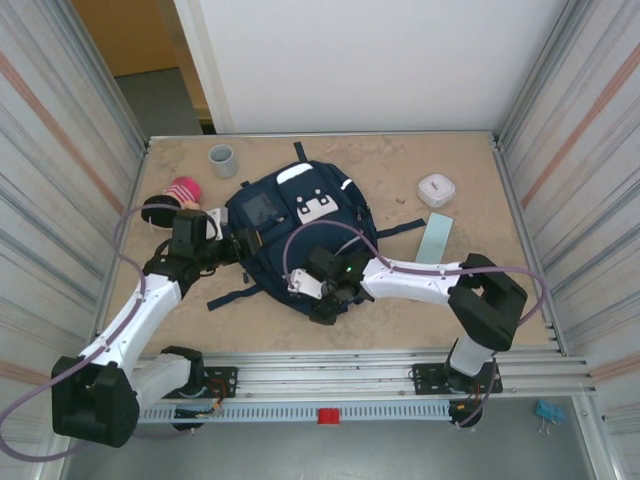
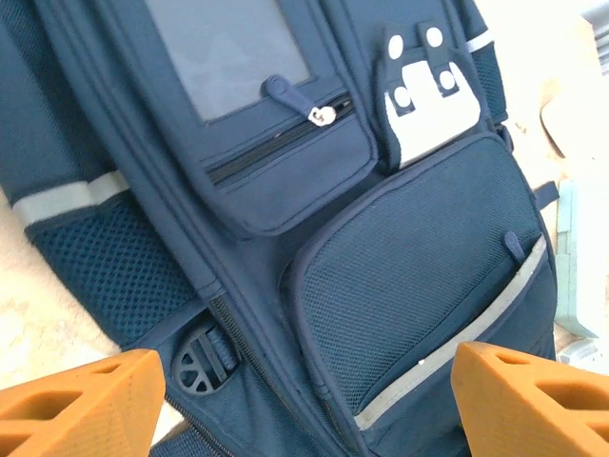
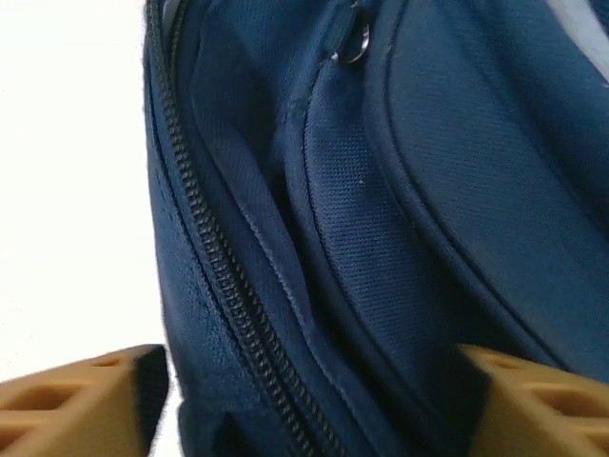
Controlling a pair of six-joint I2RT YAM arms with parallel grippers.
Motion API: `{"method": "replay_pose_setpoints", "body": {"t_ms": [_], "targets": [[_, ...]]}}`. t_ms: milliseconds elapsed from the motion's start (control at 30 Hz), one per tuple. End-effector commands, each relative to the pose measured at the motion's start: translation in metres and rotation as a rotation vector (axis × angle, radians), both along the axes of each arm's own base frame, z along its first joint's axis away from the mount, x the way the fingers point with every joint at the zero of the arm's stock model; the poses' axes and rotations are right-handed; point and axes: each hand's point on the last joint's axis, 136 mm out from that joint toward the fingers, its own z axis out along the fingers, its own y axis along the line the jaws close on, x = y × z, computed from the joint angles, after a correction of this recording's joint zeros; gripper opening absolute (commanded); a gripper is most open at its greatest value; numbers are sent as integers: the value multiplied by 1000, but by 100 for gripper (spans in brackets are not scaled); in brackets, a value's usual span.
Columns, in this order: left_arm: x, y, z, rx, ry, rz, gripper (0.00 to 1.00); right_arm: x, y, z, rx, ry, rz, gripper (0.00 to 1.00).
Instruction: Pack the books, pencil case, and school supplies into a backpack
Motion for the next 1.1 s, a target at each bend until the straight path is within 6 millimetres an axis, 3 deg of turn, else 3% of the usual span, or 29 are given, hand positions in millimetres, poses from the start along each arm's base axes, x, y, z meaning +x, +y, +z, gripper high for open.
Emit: {"method": "replay_pose_setpoints", "body": {"t_ms": [0,67,133,400,567,767,1067], "targets": [[-2,1,-1,-46,8,24,78,2,1,1,-31,-60,74,55],[-1,4,-3,-54,11,37,74,3,-2,7,-37,-78,95,37],[0,5,-2,-60,3,43,71,2,-2,26,-22,-78,114,1],[-1,8,9,-79,-39,33,76,27,-15,136,155,-123,85,0],[-2,7,14,-84,-89,16,75,57,-29,184,233,-188,46,0],[-1,5,4,-107,-180,2,67,80,-34,202,236,-223,36,0],[13,-6,-21,-71,-248,-103,57,89,-32,209,256,-222,27,0]]}}
